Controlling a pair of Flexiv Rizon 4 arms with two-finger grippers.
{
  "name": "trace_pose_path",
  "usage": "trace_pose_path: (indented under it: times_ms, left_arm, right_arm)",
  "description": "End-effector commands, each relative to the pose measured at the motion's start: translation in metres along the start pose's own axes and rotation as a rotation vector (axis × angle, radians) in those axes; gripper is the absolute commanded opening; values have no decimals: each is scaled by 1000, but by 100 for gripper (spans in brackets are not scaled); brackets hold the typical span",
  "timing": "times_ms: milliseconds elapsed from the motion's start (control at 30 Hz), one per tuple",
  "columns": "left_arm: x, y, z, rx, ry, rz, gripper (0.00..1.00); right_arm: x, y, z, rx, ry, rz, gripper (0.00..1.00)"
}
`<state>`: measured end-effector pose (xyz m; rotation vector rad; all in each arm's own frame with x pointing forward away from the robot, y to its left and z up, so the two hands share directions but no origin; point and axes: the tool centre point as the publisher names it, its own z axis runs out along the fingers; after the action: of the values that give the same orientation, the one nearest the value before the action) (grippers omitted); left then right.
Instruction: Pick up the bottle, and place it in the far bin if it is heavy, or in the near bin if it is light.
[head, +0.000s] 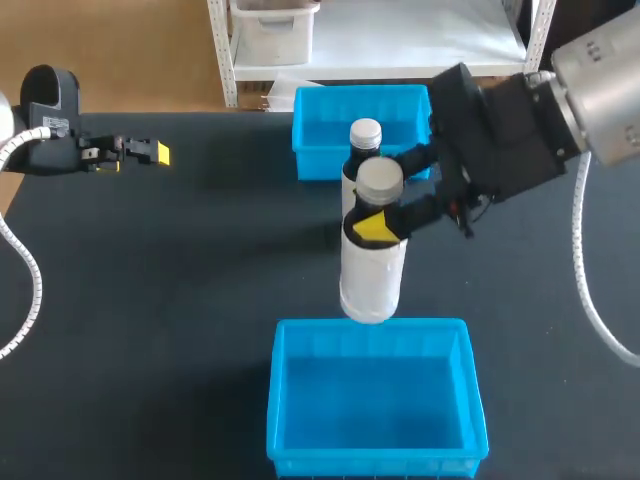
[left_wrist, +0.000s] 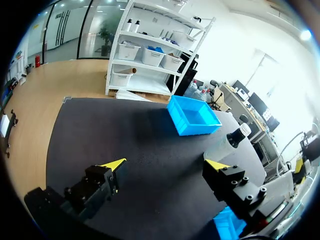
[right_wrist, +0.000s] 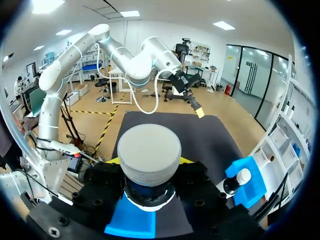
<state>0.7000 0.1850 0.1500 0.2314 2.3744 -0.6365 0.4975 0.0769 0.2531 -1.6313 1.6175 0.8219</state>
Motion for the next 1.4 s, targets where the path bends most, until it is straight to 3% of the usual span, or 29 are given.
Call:
trace_pose_path:
  times_ms: [33,633,1400]
  left_arm:
    - [0,0,0,0,0,0,100]
    - [0,0,0,0,0,0,100]
    - [0,0,0,0,0,0,100]
  right_arm:
    - [3,19,4,27,-4,5,0]
    - [28,52,70,-75,-6,-18,0]
    - [63,61,99,-123,22,7,0]
